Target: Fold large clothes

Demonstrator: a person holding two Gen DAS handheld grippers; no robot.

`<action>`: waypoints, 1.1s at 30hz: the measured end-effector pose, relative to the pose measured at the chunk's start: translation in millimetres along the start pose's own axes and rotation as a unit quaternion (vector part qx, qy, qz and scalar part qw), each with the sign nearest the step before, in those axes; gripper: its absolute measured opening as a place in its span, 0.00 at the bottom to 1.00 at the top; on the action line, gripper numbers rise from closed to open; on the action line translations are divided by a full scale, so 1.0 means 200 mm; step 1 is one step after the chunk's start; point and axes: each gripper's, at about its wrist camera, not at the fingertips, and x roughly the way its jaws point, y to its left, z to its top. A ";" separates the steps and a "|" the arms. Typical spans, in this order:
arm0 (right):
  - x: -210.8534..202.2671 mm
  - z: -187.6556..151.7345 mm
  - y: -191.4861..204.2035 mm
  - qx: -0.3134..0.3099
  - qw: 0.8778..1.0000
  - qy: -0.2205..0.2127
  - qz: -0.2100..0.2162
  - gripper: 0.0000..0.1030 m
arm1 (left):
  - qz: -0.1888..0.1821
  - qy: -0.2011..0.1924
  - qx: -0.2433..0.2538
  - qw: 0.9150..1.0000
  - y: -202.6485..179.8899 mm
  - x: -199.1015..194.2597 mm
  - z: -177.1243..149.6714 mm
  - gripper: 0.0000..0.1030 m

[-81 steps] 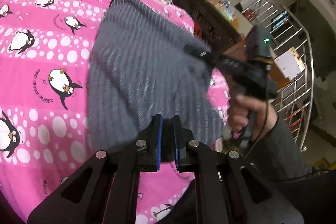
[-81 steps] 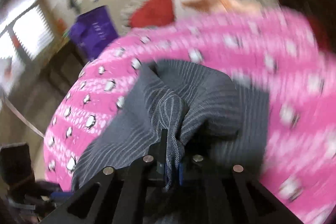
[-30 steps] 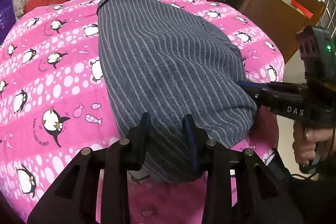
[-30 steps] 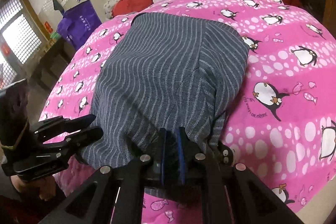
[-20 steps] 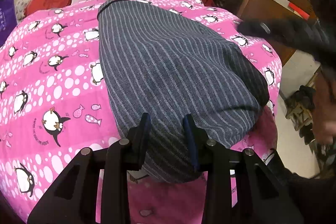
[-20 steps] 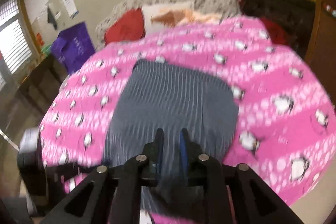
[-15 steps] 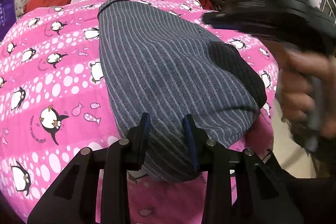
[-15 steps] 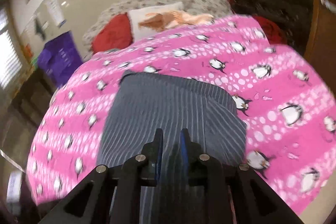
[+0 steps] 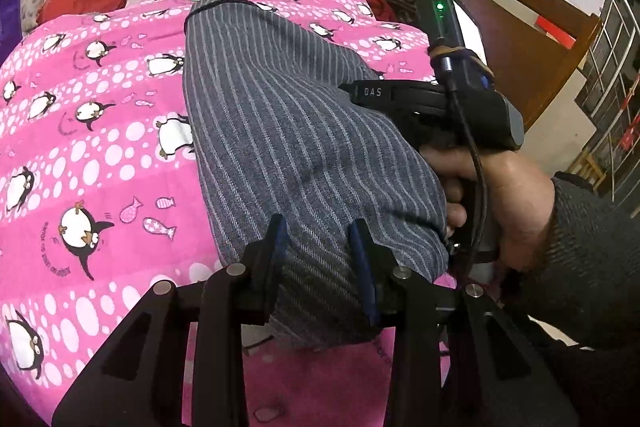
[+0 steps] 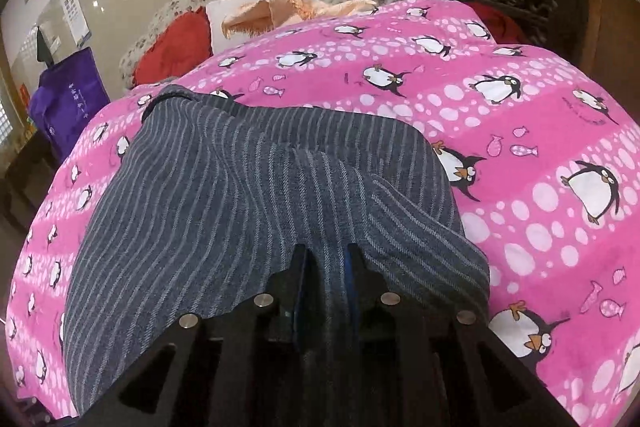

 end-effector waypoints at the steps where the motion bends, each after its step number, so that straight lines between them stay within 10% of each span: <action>1: 0.00 0.00 0.00 0.001 1.000 0.000 0.002 0.15 | 0.001 -0.001 0.004 1.000 0.00 0.00 0.00 0.31; 7: -0.01 0.00 -0.01 0.008 1.000 -0.001 0.008 0.17 | -0.013 -0.017 -0.015 1.000 0.03 -0.09 0.05 0.31; 15: -0.07 0.09 0.04 0.004 1.000 0.018 0.007 0.19 | 0.033 -0.074 -0.114 0.990 0.20 -0.10 0.60 0.31; 22: -0.08 0.41 -0.04 0.058 0.997 -0.004 -0.049 0.43 | 0.121 -0.041 -0.294 0.947 0.45 0.33 0.90 0.32; 25: 0.15 0.39 -0.06 0.033 0.997 0.049 -0.057 0.43 | 0.142 0.007 -0.278 0.950 0.48 0.54 0.84 0.35; 33: 0.29 0.30 -0.19 0.059 0.997 0.052 -0.003 0.49 | 0.146 -0.039 -0.234 0.960 0.45 0.58 0.72 0.41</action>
